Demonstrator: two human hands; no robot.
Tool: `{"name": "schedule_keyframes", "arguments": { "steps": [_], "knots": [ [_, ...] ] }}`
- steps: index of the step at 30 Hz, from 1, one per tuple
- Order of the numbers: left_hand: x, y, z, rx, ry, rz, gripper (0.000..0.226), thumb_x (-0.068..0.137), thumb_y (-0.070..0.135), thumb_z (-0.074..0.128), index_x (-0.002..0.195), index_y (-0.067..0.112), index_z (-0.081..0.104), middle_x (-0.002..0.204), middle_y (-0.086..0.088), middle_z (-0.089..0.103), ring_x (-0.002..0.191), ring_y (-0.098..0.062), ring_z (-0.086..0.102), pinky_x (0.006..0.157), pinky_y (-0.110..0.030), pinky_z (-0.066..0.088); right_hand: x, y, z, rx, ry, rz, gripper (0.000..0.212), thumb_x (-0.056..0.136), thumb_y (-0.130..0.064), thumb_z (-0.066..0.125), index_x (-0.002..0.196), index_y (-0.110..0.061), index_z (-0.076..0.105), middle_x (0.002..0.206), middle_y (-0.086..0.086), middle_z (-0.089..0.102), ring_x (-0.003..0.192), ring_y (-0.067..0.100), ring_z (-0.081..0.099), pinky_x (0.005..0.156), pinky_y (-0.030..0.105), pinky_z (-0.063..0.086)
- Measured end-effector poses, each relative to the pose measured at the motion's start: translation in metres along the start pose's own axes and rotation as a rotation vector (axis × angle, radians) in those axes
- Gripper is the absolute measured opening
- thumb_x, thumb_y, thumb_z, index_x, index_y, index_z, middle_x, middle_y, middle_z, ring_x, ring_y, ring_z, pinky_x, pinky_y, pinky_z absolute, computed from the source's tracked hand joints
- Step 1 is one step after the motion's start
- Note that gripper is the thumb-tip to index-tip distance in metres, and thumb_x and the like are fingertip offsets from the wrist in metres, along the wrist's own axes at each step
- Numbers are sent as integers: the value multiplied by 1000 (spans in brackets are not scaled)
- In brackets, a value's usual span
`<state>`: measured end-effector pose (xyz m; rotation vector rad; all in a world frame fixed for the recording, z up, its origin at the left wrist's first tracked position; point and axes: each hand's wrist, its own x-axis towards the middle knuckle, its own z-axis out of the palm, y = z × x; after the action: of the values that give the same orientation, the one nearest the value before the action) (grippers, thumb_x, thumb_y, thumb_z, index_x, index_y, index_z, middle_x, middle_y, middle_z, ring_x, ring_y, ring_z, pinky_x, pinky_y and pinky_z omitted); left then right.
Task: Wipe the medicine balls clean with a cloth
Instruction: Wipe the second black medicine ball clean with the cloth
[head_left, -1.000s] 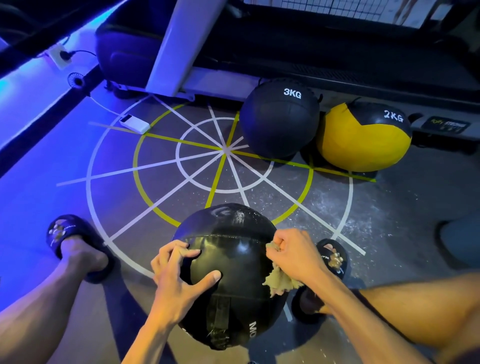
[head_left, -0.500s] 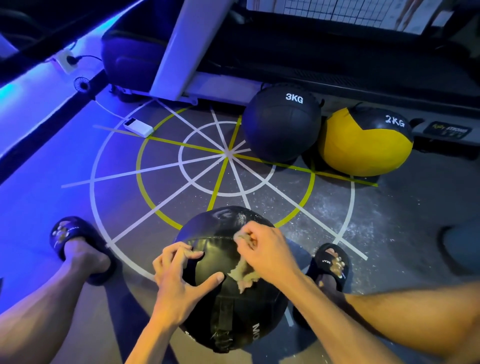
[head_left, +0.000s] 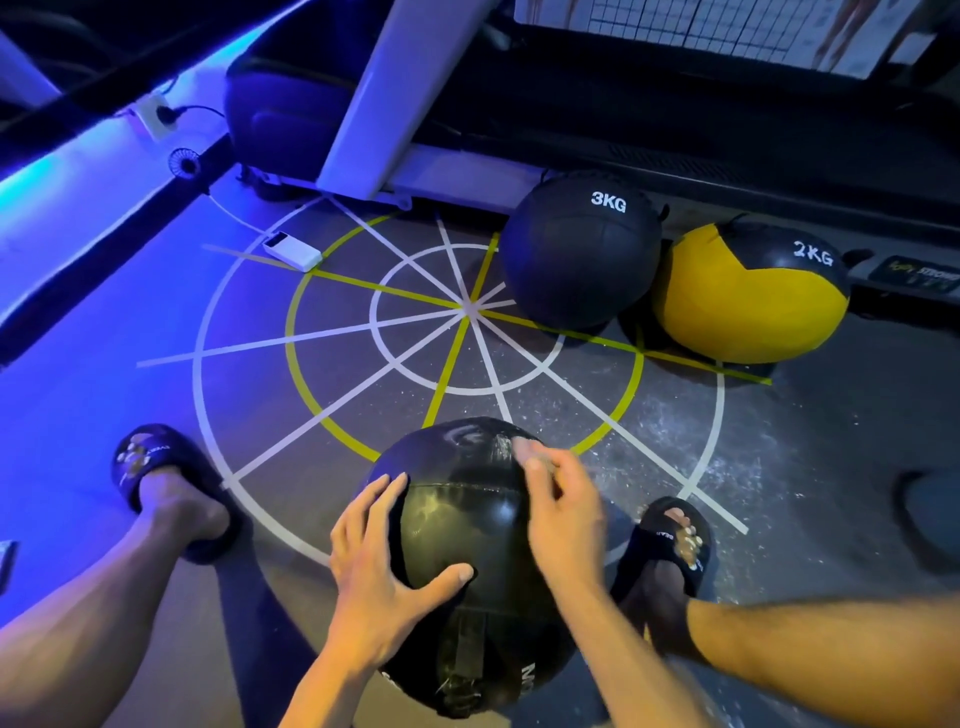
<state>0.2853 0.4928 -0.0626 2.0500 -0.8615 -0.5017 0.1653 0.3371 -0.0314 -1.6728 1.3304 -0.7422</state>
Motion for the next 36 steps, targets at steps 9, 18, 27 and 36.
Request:
{"name": "schedule_keyframes", "arguments": {
  "steps": [9, 18, 27, 36],
  "knots": [
    [-1, -6, 1, -8, 33, -24, 116, 48, 80, 81, 149, 42, 38, 151, 28, 34, 144, -2, 24, 116, -36, 24, 18, 5, -4, -199, -242, -340, 18, 104, -28, 54, 107, -31, 70, 112, -20, 72, 107, 8, 68, 94, 27, 50],
    [-1, -4, 5, -20, 47, -44, 128, 47, 75, 83, 155, 50, 18, 155, 31, 29, 144, 1, 23, 117, -33, 22, -21, -34, 47, -235, -512, -713, 18, 101, -11, 53, 106, -17, 69, 115, -7, 69, 111, 14, 61, 108, 33, 43],
    [-2, -4, 6, 7, 34, 0, 123, 49, 85, 78, 151, 58, 15, 152, 37, 24, 144, -2, 21, 117, -38, 24, 45, -14, -9, -386, -267, -183, 23, 106, -39, 51, 101, -33, 72, 97, -11, 75, 89, 15, 68, 82, 28, 53],
    [-3, -9, 7, 10, 37, -19, 125, 48, 82, 81, 152, 51, 21, 152, 33, 29, 144, -2, 24, 118, -41, 27, 58, -24, 4, -445, -462, -298, 24, 104, -37, 51, 105, -36, 74, 114, -14, 75, 108, 15, 67, 98, 34, 51]
  ]
}}
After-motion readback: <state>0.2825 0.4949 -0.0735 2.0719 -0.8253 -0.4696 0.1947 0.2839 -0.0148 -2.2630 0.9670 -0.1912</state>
